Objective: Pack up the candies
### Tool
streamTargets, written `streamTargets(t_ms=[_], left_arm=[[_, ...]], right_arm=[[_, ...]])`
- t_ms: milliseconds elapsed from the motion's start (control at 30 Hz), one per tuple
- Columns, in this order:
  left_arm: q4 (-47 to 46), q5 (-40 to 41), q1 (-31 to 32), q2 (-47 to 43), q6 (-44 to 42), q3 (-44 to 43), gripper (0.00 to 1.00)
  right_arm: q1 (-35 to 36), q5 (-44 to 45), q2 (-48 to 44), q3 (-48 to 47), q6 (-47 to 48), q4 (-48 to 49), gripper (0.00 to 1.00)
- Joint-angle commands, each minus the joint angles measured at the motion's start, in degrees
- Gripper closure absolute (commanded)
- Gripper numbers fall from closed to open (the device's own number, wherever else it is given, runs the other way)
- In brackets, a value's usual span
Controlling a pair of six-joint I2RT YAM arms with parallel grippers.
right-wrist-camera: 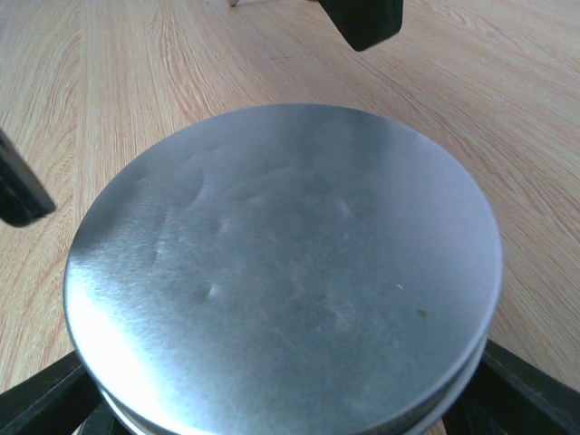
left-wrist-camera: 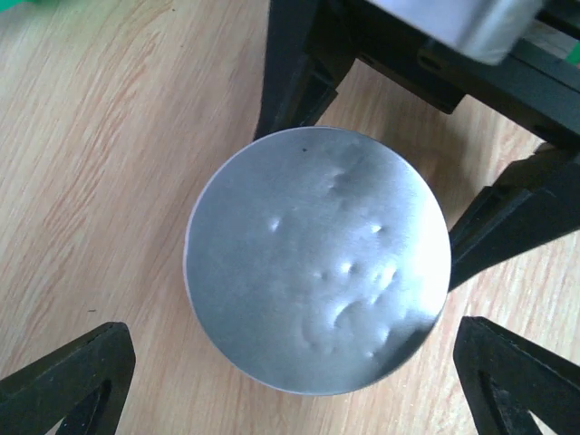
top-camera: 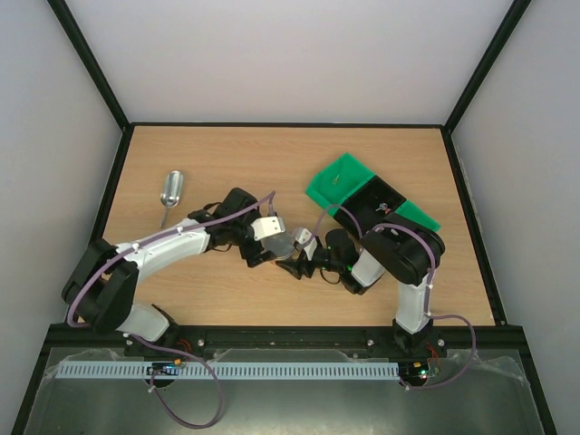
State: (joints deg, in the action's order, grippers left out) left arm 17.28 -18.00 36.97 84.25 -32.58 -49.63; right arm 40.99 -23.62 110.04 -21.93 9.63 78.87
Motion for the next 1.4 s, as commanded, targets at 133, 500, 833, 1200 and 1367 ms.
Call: streamTargets(t_ms=[133, 500, 833, 1200, 1367], left_arm=[[-1.3, -1.9, 1.0, 0.2, 1.3, 2.1, 0.00], [-2.7, 1.9, 0.6, 3.7, -0.5, 1.0, 0.01], [0.3, -3.0, -8.4, 3.9, -6.3, -0.6, 0.01], [-0.3, -11.0, -3.9, -3.5, -7.7, 2.1, 0.06], [-3.8, -4.7, -0.7, 0.5, 3.4, -0.5, 0.01]], right_arm=[[1.0, 0.0, 1.1, 0.1, 0.9, 1.6, 0.35], [1.5, -1.1, 0.5, 0.7, 3.2, 0.4, 0.41], [1.7, -2.0, 0.4, 0.9, 4.5, -0.1, 0.49], [1.7, 0.6, 0.6, -0.1, 1.8, -1.5, 0.51], [2.0, 2.4, 0.2, -0.2, 1.0, -2.0, 0.51]])
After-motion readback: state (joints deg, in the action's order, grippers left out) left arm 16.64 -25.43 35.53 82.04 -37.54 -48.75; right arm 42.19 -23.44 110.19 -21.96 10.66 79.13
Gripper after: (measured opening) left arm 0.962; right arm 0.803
